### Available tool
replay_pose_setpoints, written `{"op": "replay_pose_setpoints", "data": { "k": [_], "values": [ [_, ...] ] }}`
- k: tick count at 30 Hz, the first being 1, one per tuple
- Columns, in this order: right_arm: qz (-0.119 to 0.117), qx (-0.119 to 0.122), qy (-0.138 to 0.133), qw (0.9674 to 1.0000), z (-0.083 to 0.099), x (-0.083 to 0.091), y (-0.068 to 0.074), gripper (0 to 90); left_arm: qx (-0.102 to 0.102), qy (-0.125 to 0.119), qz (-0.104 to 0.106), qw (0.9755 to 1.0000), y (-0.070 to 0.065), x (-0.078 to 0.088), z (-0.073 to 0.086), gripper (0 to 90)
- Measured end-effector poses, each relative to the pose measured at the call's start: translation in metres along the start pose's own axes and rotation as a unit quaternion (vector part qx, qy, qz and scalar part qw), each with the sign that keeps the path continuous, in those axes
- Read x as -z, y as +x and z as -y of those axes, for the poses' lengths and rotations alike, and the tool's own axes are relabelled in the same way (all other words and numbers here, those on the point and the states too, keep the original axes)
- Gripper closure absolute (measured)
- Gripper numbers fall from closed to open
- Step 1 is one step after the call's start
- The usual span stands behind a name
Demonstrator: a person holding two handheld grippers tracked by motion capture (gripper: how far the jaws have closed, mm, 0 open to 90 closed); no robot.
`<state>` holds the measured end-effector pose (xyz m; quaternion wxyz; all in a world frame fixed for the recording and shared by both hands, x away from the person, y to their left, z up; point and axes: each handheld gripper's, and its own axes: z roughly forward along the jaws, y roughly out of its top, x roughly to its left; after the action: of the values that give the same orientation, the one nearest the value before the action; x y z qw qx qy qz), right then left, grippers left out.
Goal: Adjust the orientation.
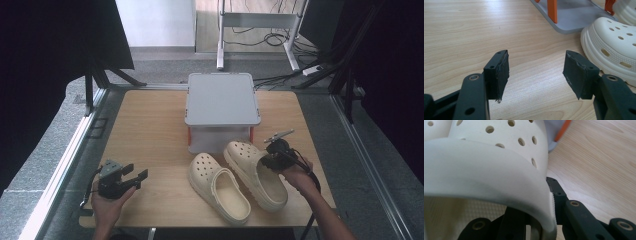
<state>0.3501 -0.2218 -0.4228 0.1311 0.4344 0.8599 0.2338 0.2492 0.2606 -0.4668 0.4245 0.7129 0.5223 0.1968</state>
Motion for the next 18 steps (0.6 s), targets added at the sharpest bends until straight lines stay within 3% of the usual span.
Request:
{"op": "replay_pose_setpoints", "data": {
  "k": [13,18],
  "values": [
    [0.011,0.046,0.000,0.9989,-0.017,-0.026,0.026,78.1,0.001,0.000,0.000,1.0000,0.000,0.000,0.000,38.0],
    [0.013,0.047,0.000,0.9988,-0.019,-0.031,0.027,78.0,0.000,0.002,0.001,1.0000,0.000,-0.001,0.000,38.0]
  ]
}}
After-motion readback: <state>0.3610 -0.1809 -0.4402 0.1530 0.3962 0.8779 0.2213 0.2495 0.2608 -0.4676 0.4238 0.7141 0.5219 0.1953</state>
